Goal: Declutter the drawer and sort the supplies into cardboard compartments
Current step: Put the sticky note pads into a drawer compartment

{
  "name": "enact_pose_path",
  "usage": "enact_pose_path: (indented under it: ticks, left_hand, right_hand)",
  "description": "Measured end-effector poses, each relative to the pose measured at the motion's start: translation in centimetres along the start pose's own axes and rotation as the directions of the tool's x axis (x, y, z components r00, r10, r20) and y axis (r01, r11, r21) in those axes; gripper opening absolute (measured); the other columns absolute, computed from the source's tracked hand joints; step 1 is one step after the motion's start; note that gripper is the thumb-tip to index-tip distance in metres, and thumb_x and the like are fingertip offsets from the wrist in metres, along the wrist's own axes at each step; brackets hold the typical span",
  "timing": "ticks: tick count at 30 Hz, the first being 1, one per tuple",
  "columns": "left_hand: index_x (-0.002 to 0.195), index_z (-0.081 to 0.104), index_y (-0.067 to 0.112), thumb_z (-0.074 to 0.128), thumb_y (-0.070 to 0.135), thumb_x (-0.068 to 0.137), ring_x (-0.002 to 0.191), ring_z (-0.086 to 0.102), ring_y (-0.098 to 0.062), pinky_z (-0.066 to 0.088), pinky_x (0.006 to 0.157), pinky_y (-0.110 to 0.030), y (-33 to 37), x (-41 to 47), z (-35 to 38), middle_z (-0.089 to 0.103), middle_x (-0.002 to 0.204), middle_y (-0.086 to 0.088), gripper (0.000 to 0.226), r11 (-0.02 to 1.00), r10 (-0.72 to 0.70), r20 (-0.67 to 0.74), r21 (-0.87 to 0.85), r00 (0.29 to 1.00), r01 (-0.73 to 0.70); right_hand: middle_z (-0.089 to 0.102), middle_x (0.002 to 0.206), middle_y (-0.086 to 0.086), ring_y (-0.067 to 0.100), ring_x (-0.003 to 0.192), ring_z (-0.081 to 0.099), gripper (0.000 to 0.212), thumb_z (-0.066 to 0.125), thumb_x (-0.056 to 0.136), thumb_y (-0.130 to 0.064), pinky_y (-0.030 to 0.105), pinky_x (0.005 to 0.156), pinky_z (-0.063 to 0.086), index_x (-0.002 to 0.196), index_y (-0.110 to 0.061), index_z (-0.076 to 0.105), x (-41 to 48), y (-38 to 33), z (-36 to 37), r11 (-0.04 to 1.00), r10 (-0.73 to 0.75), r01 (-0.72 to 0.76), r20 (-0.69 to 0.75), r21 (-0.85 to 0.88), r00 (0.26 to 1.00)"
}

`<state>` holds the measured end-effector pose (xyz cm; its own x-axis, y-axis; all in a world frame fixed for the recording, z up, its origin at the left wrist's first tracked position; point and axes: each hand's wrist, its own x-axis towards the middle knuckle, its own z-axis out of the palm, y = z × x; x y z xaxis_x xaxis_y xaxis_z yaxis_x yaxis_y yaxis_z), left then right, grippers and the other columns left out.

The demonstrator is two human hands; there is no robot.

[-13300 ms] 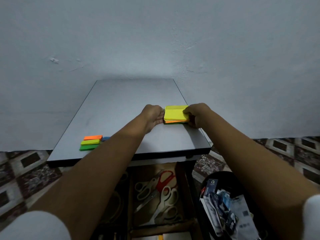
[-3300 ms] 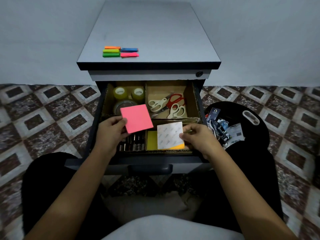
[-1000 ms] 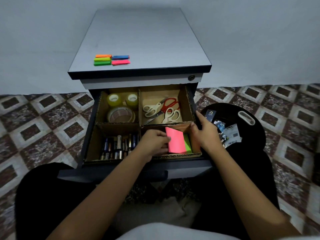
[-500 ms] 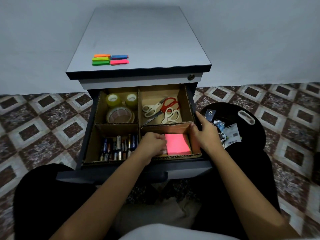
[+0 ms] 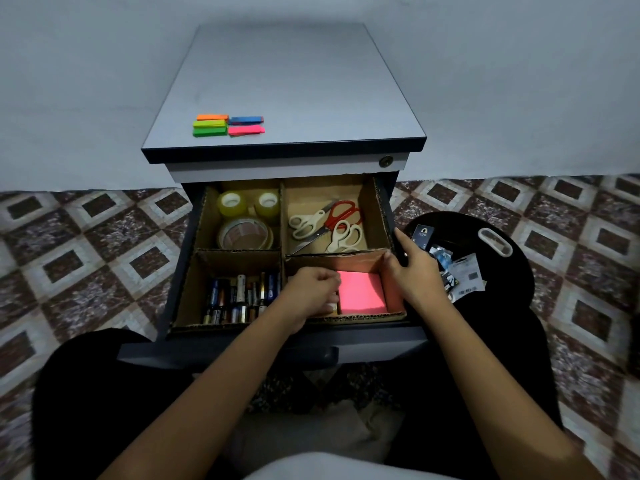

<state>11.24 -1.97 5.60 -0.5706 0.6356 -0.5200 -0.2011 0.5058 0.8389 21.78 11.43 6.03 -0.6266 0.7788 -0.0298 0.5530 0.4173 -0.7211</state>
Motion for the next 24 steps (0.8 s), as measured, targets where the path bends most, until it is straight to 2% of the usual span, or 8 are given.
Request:
enact_pose_path:
  ticks: [5, 10, 12, 14, 16, 17, 21, 24]
  left_hand:
    - [0.113, 0.062, 0.012, 0.049, 0.018, 0.096, 0.086, 0.059, -0.021, 0.049, 0.081, -0.034, 0.2, -0.6, -0.5, 0.061, 0.087, -0.005, 0.022, 0.988, 0.136, -0.076, 0.083, 0.988, -0.129]
    - [0.111, 0.063, 0.022, 0.050, 0.017, 0.094, 0.101, 0.060, -0.014, 0.050, 0.093, -0.037, 1.0, -1.9, -3.5, 0.064, 0.106, 0.001, 0.022, 0.917, 0.357, -0.153, 0.248, 0.922, -0.314]
    - [0.109, 0.063, 0.025, 0.050, 0.017, 0.094, 0.099, 0.061, -0.011, 0.051, 0.089, -0.031, 1.1, -2.5, -5.2, 0.064, 0.105, 0.004, 0.021, 0.870, 0.450, -0.214, 0.323, 0.867, -0.372]
    - [0.112, 0.064, 0.020, 0.051, 0.015, 0.094, 0.101, 0.058, -0.007, 0.047, 0.084, -0.017, 1.0, -2.8, -7.0, 0.062, 0.106, 0.007, 0.023, 0.807, 0.548, -0.279, 0.424, 0.789, -0.411]
    - [0.115, 0.064, 0.013, 0.052, 0.012, 0.094, 0.100, 0.052, -0.005, 0.036, 0.077, -0.003, 0.7, -2.9, -8.9, 0.057, 0.106, 0.009, 0.025, 0.738, 0.624, -0.320, 0.540, 0.712, -0.405]
    - [0.115, 0.064, 0.010, 0.052, 0.010, 0.093, 0.099, 0.052, -0.006, 0.035, 0.075, -0.003, 0.5, -2.8, -9.9, 0.057, 0.107, 0.006, 0.025, 0.714, 0.644, -0.336, 0.585, 0.687, -0.384]
    - [0.118, 0.061, 0.002, 0.051, 0.009, 0.093, 0.110, 0.052, -0.026, 0.037, 0.089, -0.026, -1.0, -1.7, -13.8, 0.058, 0.118, -0.016, 0.028, 0.705, 0.625, -0.442, 0.674, 0.643, -0.222]
    - [0.126, 0.054, 0.000, 0.049, 0.011, 0.094, 0.119, 0.046, -0.032, 0.038, 0.096, -0.037, -2.0, -1.0, -15.5, 0.050, 0.128, -0.020, 0.034, 0.752, 0.557, -0.519, 0.647, 0.648, -0.128]
  right_hand:
    - [0.049, 0.139, 0.012, 0.024, 0.129, 0.045, 0.049, 0.051, 0.095, -0.019, 0.027, 0.103, 0.034, 0.142, -0.010, 0.038, 0.1, 0.1, 0.2, 0.998, -0.029, 0.029, 0.001, -0.050, 1.000]
    - [0.050, 0.132, 0.016, 0.029, 0.123, 0.047, 0.042, 0.054, 0.092, -0.016, 0.028, 0.101, 0.035, 0.133, -0.007, 0.050, 0.1, -0.1, 0.4, 0.980, -0.130, 0.122, -0.042, -0.156, 0.991]
    - [0.048, 0.133, 0.016, 0.030, 0.125, 0.044, 0.041, 0.054, 0.091, -0.017, 0.033, 0.104, 0.035, 0.131, -0.008, 0.053, 0.1, -0.6, 0.3, 0.973, -0.159, 0.145, -0.064, -0.177, 0.985]
    - [0.047, 0.133, 0.015, 0.029, 0.126, 0.042, 0.039, 0.055, 0.091, -0.017, 0.035, 0.106, 0.034, 0.129, -0.008, 0.054, 0.2, -1.5, 0.3, 0.967, -0.190, 0.173, -0.078, -0.187, 0.979]
    - [0.049, 0.129, 0.014, 0.029, 0.123, 0.043, 0.036, 0.056, 0.091, -0.016, 0.032, 0.105, 0.033, 0.126, -0.007, 0.057, 0.4, -2.6, 0.4, 0.954, -0.252, 0.234, -0.081, -0.188, 0.964]
    - [0.050, 0.127, 0.013, 0.028, 0.122, 0.044, 0.035, 0.057, 0.090, -0.016, 0.032, 0.104, 0.033, 0.125, -0.007, 0.058, 0.6, -3.2, 0.6, 0.947, -0.278, 0.260, -0.077, -0.190, 0.958]
    - [0.054, 0.120, 0.008, 0.024, 0.116, 0.047, 0.033, 0.056, 0.091, -0.021, 0.029, 0.098, 0.036, 0.122, -0.012, 0.061, 1.6, -5.7, 1.2, 0.923, -0.342, 0.333, -0.013, -0.191, 0.940]
    - [0.056, 0.116, 0.008, 0.024, 0.112, 0.049, 0.030, 0.058, 0.090, -0.020, 0.028, 0.093, 0.038, 0.119, -0.012, 0.062, 2.6, -8.0, 1.6, 0.897, -0.400, 0.400, 0.037, -0.187, 0.916]
